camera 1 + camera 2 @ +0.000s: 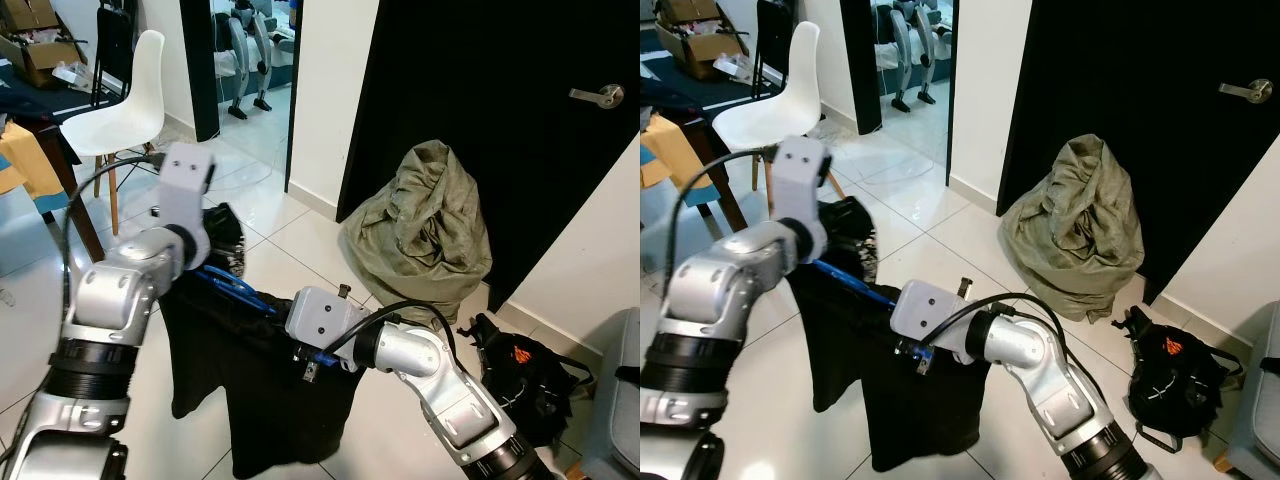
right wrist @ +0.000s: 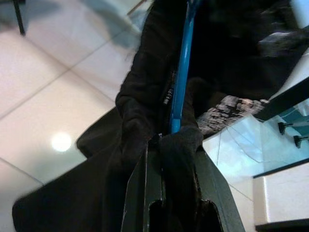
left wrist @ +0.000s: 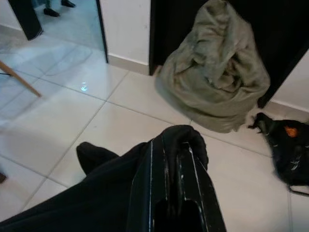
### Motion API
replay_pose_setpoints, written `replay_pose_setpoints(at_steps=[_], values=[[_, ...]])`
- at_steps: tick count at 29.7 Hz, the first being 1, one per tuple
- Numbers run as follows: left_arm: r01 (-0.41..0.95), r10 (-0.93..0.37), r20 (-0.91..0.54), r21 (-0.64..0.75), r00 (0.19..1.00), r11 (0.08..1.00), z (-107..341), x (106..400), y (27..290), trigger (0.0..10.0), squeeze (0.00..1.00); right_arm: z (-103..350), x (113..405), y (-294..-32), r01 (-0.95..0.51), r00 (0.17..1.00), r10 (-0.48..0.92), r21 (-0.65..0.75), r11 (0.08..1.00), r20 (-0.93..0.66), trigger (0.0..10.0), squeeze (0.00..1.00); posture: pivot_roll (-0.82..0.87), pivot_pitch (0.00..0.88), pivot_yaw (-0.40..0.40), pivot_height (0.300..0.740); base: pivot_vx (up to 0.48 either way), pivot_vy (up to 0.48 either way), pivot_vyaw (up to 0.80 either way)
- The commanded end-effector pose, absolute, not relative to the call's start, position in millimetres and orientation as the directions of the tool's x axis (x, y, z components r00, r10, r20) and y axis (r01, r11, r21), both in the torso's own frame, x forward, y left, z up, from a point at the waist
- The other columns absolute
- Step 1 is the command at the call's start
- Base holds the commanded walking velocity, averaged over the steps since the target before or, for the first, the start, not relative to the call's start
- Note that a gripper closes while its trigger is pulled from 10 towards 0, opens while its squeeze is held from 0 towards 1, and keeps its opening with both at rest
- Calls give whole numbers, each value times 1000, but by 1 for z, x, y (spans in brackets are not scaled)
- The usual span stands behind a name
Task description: Hang hanger
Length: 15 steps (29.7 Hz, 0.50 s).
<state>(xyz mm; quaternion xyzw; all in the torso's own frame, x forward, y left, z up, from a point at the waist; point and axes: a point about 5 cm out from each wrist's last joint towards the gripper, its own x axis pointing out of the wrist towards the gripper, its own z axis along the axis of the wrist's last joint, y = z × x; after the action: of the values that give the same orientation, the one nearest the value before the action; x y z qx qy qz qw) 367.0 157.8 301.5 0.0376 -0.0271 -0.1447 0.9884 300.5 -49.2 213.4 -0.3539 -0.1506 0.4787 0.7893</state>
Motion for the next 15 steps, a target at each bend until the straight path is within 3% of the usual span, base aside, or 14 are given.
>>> replay_pose_setpoints(at_steps=[1,5,8,11,15], values=[[320,-326,94,69,941,945,312,371,142,10000,0,205,288,-36,-661,410,903,-725,195,-130,0,0,-22,214,-72,740,0,0,0],[228,-231,85,45,969,973,309,381,151,10000,0,207,273,-28,-698,317,943,-698,161,-100,0,0,-22,219,-68,740,0,0,0],[219,-221,69,39,973,975,305,383,153,10000,0,208,269,-26,-708,298,951,-689,159,-87,0,0,-21,220,-68,740,0,0,0],[228,-230,57,40,972,973,302,383,152,10000,0,209,267,-25,-710,283,956,-687,152,-81,0,0,-19,220,-68,740,0,0,0],[365,-361,-100,28,927,930,265,375,131,10000,0,213,263,-19,-722,252,967,-673,161,-38,0,0,-15,222,-67,740,0,0,0]])
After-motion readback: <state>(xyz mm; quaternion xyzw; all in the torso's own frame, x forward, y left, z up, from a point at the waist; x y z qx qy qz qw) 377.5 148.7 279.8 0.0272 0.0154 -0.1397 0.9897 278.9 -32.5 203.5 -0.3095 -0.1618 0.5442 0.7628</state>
